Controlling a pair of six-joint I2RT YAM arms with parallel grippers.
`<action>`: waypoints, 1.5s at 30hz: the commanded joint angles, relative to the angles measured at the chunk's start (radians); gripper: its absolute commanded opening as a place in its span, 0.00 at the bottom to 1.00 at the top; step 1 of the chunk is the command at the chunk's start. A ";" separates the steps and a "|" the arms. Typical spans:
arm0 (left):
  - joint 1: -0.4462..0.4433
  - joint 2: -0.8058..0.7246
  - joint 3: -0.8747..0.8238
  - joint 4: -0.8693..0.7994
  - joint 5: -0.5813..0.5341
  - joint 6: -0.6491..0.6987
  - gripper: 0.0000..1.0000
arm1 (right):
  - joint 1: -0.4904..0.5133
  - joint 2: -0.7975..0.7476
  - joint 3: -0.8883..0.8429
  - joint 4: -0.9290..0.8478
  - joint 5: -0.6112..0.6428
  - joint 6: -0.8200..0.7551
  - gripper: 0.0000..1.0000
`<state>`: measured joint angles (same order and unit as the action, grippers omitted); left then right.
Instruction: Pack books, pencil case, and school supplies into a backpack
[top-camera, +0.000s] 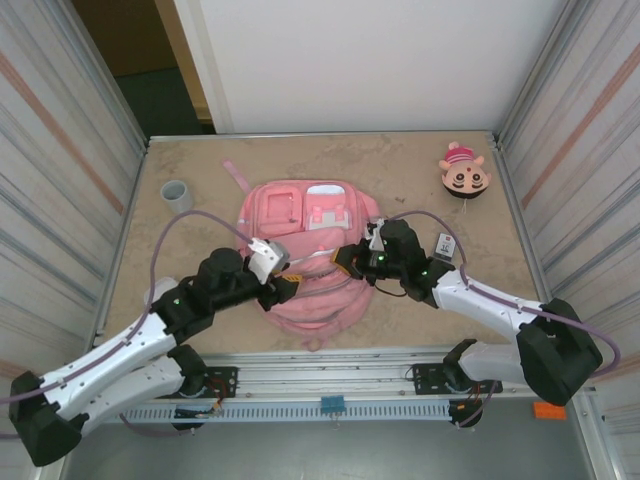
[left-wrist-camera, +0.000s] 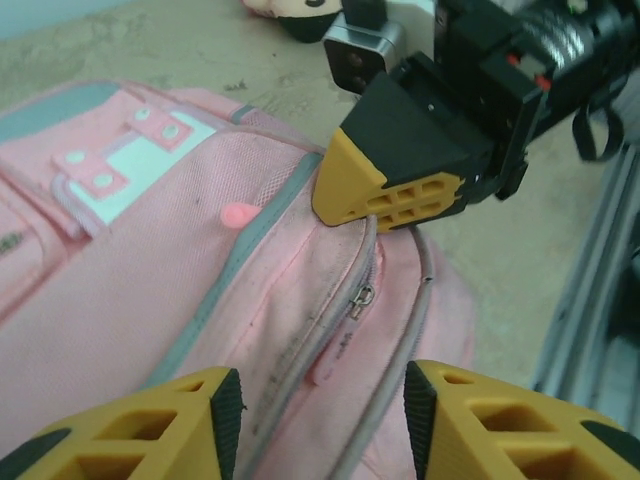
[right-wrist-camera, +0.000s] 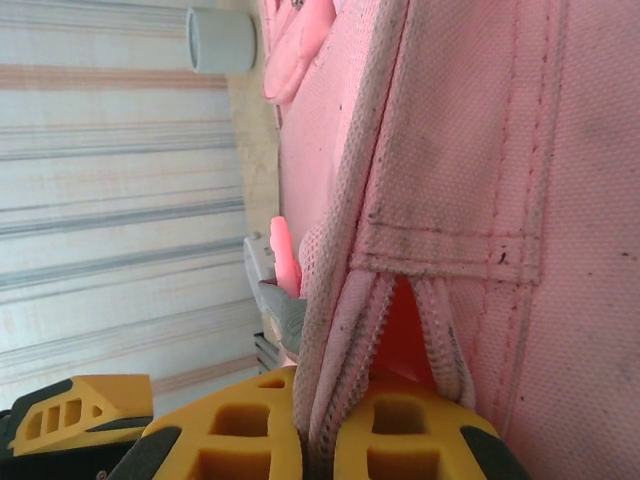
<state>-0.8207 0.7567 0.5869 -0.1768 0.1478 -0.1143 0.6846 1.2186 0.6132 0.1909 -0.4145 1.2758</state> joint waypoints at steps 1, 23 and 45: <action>-0.015 -0.045 -0.025 -0.058 -0.008 -0.278 0.50 | 0.026 -0.022 0.087 -0.039 0.049 0.005 0.00; -0.026 0.077 -0.102 0.078 0.086 -0.371 0.62 | 0.063 -0.009 0.165 -0.103 0.049 -0.022 0.00; -0.034 0.305 -0.034 0.323 0.051 -0.309 0.42 | 0.092 -0.025 0.180 -0.122 0.031 -0.047 0.00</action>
<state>-0.8467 1.0561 0.5247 0.0700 0.2352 -0.4385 0.7517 1.2228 0.7372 0.0097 -0.3321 1.2652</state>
